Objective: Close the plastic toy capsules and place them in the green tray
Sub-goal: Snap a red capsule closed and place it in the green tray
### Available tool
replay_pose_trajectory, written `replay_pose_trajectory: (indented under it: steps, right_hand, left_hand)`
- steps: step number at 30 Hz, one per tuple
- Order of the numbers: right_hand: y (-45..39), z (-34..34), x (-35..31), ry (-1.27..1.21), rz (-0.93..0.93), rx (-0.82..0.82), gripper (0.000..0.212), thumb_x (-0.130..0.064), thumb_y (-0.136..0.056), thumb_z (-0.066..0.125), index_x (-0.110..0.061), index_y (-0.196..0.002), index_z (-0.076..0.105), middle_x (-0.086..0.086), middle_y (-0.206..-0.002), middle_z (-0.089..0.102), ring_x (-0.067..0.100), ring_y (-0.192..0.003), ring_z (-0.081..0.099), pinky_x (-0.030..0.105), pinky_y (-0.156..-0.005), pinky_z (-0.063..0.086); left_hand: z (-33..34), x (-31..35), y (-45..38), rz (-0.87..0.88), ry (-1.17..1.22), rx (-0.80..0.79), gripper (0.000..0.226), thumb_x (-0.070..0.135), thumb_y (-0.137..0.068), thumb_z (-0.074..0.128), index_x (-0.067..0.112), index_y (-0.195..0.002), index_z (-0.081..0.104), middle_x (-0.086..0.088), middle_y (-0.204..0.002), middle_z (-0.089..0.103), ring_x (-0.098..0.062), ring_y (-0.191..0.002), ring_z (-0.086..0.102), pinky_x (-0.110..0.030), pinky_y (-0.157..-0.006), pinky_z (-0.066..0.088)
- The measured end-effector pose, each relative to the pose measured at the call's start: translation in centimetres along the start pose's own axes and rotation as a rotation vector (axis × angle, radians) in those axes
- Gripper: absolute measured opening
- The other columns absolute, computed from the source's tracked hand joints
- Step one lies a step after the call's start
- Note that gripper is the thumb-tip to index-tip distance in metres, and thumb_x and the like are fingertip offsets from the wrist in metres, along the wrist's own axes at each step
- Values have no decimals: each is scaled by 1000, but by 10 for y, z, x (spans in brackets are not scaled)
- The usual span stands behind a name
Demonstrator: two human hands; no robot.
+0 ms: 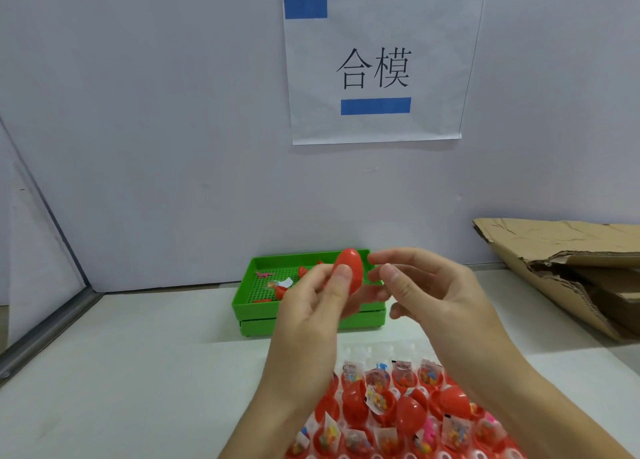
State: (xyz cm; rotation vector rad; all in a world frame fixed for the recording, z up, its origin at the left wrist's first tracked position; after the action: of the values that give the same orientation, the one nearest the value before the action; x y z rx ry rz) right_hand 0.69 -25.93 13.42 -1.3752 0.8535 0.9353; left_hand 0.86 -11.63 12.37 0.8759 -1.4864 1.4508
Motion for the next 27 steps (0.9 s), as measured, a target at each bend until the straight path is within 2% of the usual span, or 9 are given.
replay_pose_trajectory:
  steps: [2,5,10,12,15,19,23,25,27]
  right_hand:
    - [0,-2,-4,93,-37,26,18,-42,-79,65,-36,-92,76,-9,-80,73,1,-72,62,14,-68,48]
    - [1,-3,-6,145,-56,24,12,-32,-86,67,-39,-93,75,-6,-83,74,9,-80,63,19,-70,48]
    - [1,0,-8,144,-80,-2,14,-38,-81,65,-39,-91,75,-5,-86,75,15,-88,67,27,-74,55]
    - [2,1,-10,151,-100,7,15,-37,-80,65,-37,-91,76,-6,-86,74,12,-87,67,23,-75,55]
    - [3,0,-12,188,-115,44,16,-42,-80,62,-38,-85,77,-13,-86,75,4,-85,67,18,-74,54]
    - [3,1,-11,176,-90,36,16,-48,-78,60,-45,-80,75,-16,-84,76,2,-84,71,15,-73,54]
    - [4,8,-5,139,-11,-33,23,-52,-75,67,-40,-92,76,-12,-87,77,5,-85,73,18,-76,57]
    - [3,7,0,118,15,-5,13,-43,-80,70,-41,-92,76,-11,-87,78,7,-84,74,18,-76,57]
    - [1,2,5,40,70,26,13,-29,-88,68,-37,-93,77,-5,-89,78,13,-86,75,24,-76,60]
  left_hand:
    - [3,-6,1,-159,267,-15,47,41,-91,46,3,-109,67,-17,-97,76,-25,-99,73,-37,-84,56]
    - [8,-7,2,-255,466,-41,57,40,-91,43,-10,-111,62,-29,-101,72,-36,-101,71,-51,-91,51]
    - [9,-10,1,-296,527,-60,58,42,-88,47,-9,-109,64,-30,-105,71,-38,-101,70,-49,-90,52]
    - [8,-8,0,-265,500,-46,50,40,-86,53,-3,-104,71,-28,-104,72,-38,-99,70,-50,-88,53]
    - [4,-1,0,-94,248,24,32,38,-78,68,13,-96,76,-12,-95,76,-25,-88,73,-33,-73,59]
    - [-3,13,6,166,-253,221,28,44,-67,78,27,-88,69,12,-81,74,-6,-78,71,-13,-67,53]
    - [0,19,10,303,-486,273,28,34,-70,85,33,-83,61,16,-80,66,-8,-75,64,-18,-59,51]
    - [4,21,11,340,-560,251,28,32,-72,85,34,-85,60,17,-84,64,-10,-76,62,-22,-58,51]
    - [7,24,11,356,-583,206,26,33,-76,83,36,-91,62,19,-89,63,-9,-82,62,-24,-59,51]
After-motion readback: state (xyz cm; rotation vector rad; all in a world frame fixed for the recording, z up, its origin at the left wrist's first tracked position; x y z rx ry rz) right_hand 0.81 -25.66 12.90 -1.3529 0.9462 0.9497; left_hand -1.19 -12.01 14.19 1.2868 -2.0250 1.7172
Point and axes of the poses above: each hand's wrist, its own y-axis away from the middle knuckle, its own z-axis out of the palm, x = y × z, the point moved 5 cm from there along -y, towards the middle knuckle
